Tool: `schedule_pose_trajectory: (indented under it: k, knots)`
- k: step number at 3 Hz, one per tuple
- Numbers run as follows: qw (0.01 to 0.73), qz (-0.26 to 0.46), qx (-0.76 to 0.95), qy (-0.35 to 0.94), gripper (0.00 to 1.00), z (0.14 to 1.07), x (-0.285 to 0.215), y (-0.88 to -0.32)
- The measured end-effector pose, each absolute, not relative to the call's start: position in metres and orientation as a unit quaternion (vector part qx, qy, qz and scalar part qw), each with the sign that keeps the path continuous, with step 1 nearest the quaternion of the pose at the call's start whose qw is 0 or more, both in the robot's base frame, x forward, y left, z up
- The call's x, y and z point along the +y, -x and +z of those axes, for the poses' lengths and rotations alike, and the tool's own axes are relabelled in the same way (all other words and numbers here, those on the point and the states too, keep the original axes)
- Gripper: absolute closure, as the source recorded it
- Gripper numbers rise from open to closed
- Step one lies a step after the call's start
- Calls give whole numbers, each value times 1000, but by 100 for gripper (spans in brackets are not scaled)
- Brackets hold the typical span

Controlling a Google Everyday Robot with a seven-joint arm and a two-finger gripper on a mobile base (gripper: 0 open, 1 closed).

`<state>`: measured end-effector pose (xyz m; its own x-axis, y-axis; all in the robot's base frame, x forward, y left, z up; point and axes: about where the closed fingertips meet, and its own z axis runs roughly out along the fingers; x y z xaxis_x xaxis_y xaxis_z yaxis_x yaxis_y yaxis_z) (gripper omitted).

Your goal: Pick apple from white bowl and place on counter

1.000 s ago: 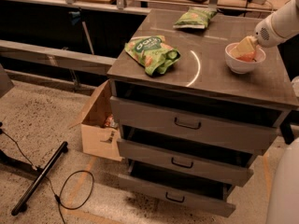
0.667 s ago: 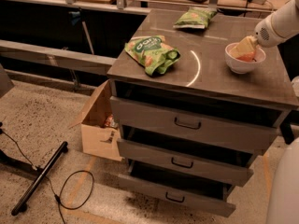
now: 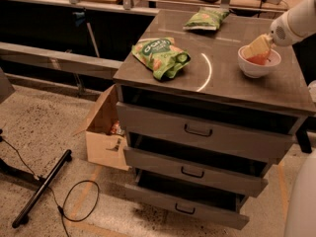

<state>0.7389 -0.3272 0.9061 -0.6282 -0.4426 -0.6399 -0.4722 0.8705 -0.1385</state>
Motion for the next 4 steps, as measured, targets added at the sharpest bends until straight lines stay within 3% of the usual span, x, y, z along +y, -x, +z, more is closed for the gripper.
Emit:
schedule_pose_trajectory:
  k: [4]
  knots:
    - [429,33,825,367,100,985,-231,-759]
